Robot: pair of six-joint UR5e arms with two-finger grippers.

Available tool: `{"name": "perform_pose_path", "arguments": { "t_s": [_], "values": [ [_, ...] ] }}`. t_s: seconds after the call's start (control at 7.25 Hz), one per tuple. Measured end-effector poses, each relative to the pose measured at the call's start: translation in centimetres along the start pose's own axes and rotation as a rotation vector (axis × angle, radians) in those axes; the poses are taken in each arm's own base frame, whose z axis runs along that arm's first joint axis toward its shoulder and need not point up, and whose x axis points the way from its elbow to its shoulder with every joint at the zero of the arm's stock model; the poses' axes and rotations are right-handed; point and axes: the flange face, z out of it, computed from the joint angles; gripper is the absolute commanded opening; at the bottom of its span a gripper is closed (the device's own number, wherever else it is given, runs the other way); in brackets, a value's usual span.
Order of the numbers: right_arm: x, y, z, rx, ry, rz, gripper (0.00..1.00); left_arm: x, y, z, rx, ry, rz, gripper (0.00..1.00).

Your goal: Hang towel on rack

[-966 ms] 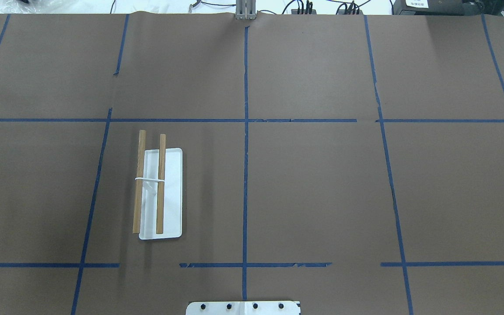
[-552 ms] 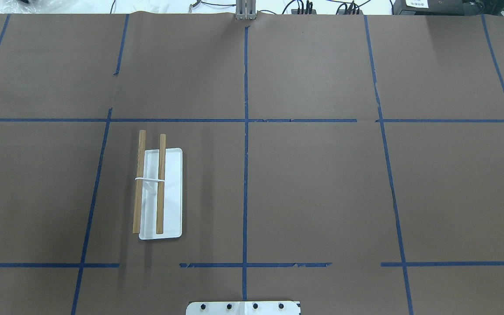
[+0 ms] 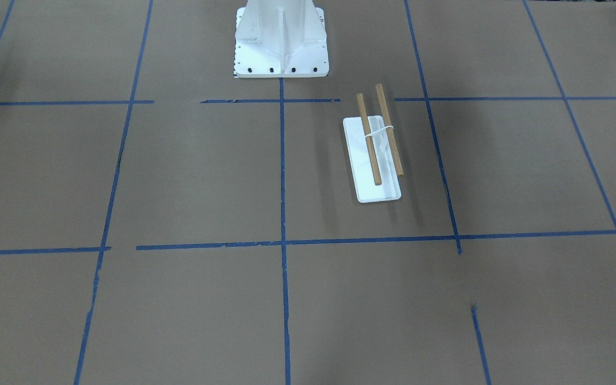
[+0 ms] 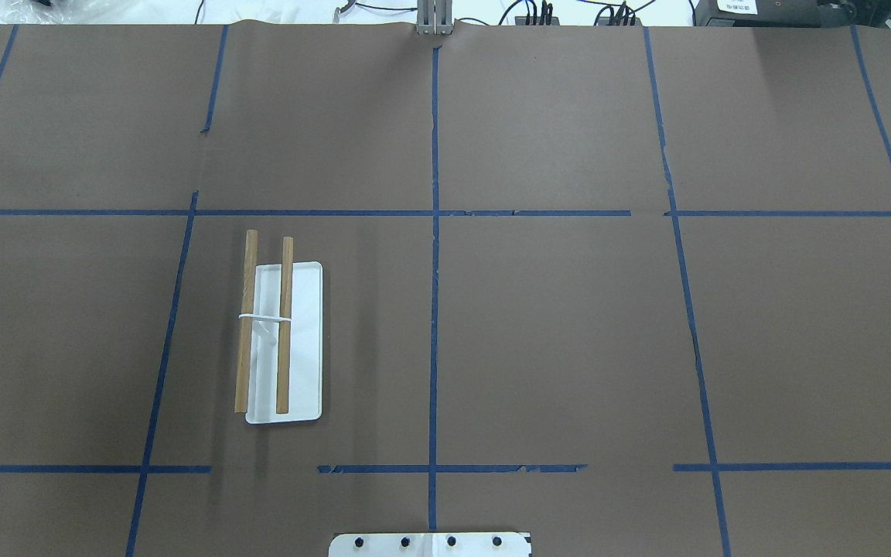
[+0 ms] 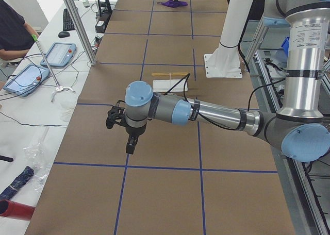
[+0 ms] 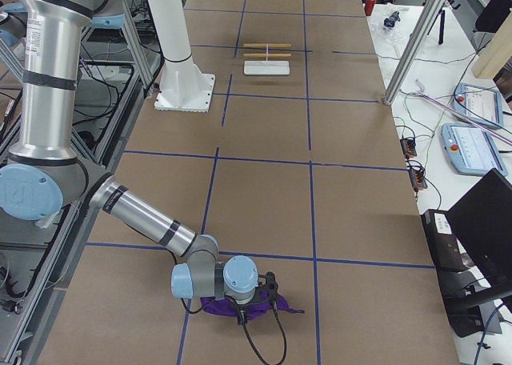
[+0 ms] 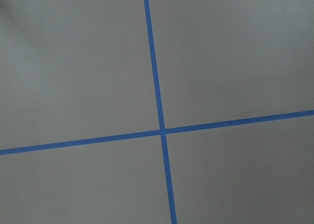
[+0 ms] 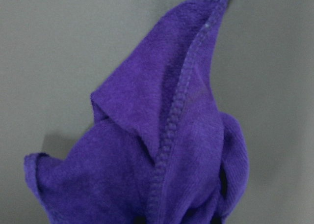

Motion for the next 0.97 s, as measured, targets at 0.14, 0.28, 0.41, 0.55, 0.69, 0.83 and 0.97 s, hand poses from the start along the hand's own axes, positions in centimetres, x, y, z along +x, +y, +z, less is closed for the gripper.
{"name": "perform_pose_path", "arguments": {
  "t_s": [0.14,0.28,0.41,0.55,0.69,0.83,0.97],
  "values": [
    [-0.1,-0.2,-0.1,0.003,0.000,-0.004,0.00,0.0,0.0,0.0,0.001,0.000,0.001,1.00],
    [-0.2,-0.4,-0.2,0.006,-0.001,-0.007,0.00,0.1,0.0,-0.1,0.001,0.000,0.001,1.00],
    [-0.3,-0.7,-0.4,0.012,-0.004,-0.011,0.00,0.1,0.0,-0.1,0.002,0.000,0.002,1.00],
    [-0.8,-1.2,-1.1,0.029,-0.007,-0.024,0.00,0.1,0.0,-0.1,0.002,0.000,0.001,1.00],
    [-1.5,-2.0,-2.6,0.064,-0.004,-0.048,0.00,0.1,0.0,-0.1,0.002,0.000,0.002,1.00],
    [-1.6,-3.0,-4.9,0.117,0.006,-0.076,0.00,0.1,0.0,-0.1,0.001,0.001,0.002,1.00],
    [-1.5,-4.1,-7.4,0.171,0.020,-0.102,0.00,0.1,0.0,-0.1,0.001,0.001,0.001,1.00]
  ]
}}
